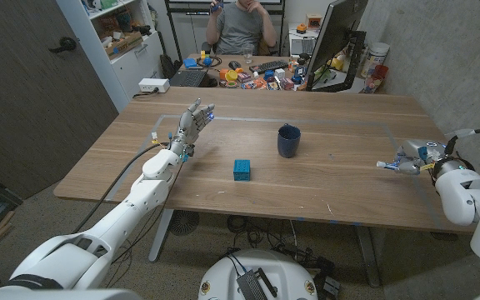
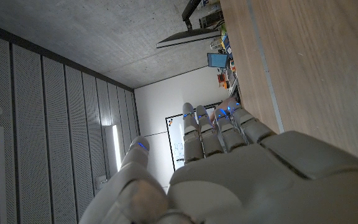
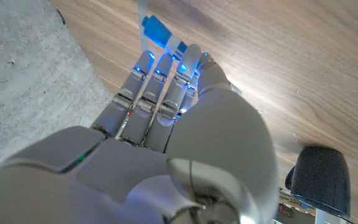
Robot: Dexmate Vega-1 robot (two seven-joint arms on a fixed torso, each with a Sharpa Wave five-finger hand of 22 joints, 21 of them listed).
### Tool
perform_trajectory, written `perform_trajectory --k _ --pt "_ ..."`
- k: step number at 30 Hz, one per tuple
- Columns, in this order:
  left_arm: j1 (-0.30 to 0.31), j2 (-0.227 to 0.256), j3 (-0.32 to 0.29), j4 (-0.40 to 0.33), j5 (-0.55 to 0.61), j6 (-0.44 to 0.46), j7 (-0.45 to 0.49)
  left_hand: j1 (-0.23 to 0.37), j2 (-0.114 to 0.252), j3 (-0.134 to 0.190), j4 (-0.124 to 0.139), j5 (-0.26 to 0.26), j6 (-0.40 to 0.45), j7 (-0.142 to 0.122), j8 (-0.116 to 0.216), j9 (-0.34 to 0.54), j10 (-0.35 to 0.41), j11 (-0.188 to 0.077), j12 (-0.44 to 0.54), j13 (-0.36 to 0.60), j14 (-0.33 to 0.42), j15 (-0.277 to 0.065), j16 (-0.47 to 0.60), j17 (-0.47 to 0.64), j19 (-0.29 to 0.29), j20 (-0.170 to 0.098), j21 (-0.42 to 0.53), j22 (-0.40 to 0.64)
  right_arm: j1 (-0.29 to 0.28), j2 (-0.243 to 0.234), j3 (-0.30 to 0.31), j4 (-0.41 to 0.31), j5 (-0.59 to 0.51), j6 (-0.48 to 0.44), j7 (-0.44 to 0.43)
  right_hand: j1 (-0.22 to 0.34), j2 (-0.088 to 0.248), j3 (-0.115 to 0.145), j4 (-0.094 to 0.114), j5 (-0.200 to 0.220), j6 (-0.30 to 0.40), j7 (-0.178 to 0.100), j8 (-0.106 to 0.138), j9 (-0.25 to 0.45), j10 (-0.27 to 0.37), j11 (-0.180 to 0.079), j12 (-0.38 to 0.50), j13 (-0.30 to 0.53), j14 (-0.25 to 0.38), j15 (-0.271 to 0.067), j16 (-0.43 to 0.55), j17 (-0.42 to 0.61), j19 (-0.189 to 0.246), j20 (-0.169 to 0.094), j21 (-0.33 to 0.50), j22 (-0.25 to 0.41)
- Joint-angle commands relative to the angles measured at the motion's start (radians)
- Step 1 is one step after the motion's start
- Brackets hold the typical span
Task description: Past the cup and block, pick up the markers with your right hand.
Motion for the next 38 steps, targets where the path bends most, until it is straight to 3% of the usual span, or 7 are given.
perform_trajectory --k 1,9,18,28,38 --pt "0.005 0.002 -0.003 -0.007 -0.002 -0.003 -0.001 0.011 0.001 0.006 -0.001 0.004 0.009 -0.001 0.004 0.005 0.008 0.001 0.004 0.002 0.009 -0.070 0.006 0.003 0.009 -0.076 0.003 0.005 -0.003 0.122 0.164 -0.082 -0.230 0.106 0.243 0.024 0.020 0.018 0.014 -0.004 0.060 -0.045 0.013 0.011 0.014 -0.013 0.003 0.006 0.009 -0.090 -0.005 0.003 -0.004 -0.031 0.008 0.004" --pt "0.009 0.005 -0.004 -0.019 -0.003 -0.005 -0.002 0.011 0.001 0.006 -0.001 0.004 0.009 -0.001 0.004 0.005 0.008 0.001 0.004 0.002 0.009 -0.070 0.006 0.003 0.009 -0.076 0.003 0.005 0.079 0.229 0.213 -0.134 -0.381 0.193 0.389 0.025 0.021 0.023 0.017 -0.010 0.061 -0.047 0.013 0.011 0.013 -0.013 0.004 0.012 0.012 -0.090 -0.011 0.004 -0.009 -0.030 0.012 0.005" --pt "0.019 0.010 -0.011 -0.033 -0.008 -0.010 0.001 0.011 0.001 0.006 -0.001 0.004 0.009 -0.001 0.004 0.005 0.008 0.001 0.004 0.002 0.009 -0.070 0.006 0.003 0.009 -0.076 0.003 0.005 0.170 0.349 0.212 -0.151 -0.469 0.292 0.481 0.026 0.024 0.031 0.020 -0.017 0.058 -0.046 0.013 0.012 0.011 -0.016 0.005 0.019 0.015 -0.091 -0.017 0.006 -0.019 -0.029 0.015 0.005" --pt "0.021 0.016 -0.012 -0.046 -0.005 -0.005 0.007 0.011 0.001 0.006 -0.001 0.004 0.009 -0.001 0.004 0.005 0.008 0.001 0.004 0.002 0.009 -0.070 0.006 0.003 0.009 -0.076 0.003 0.005 0.230 0.427 0.180 -0.126 -0.521 0.376 0.522 0.022 0.025 0.035 0.024 -0.023 0.054 -0.047 0.013 0.015 0.009 -0.015 0.005 0.026 0.014 -0.090 -0.025 0.007 -0.024 -0.029 0.020 0.005" --pt "0.014 0.011 -0.004 -0.046 0.000 0.002 0.009 0.011 0.001 0.006 -0.001 0.004 0.009 -0.001 0.004 0.005 0.008 0.001 0.004 0.002 0.009 -0.070 0.006 0.003 0.009 -0.076 0.003 0.005 0.261 0.480 0.196 -0.122 -0.544 0.440 0.546 0.024 0.028 0.042 0.024 -0.028 0.053 -0.049 0.013 0.015 0.005 -0.014 0.005 0.032 0.019 -0.092 -0.029 0.010 -0.027 -0.028 0.025 0.005"
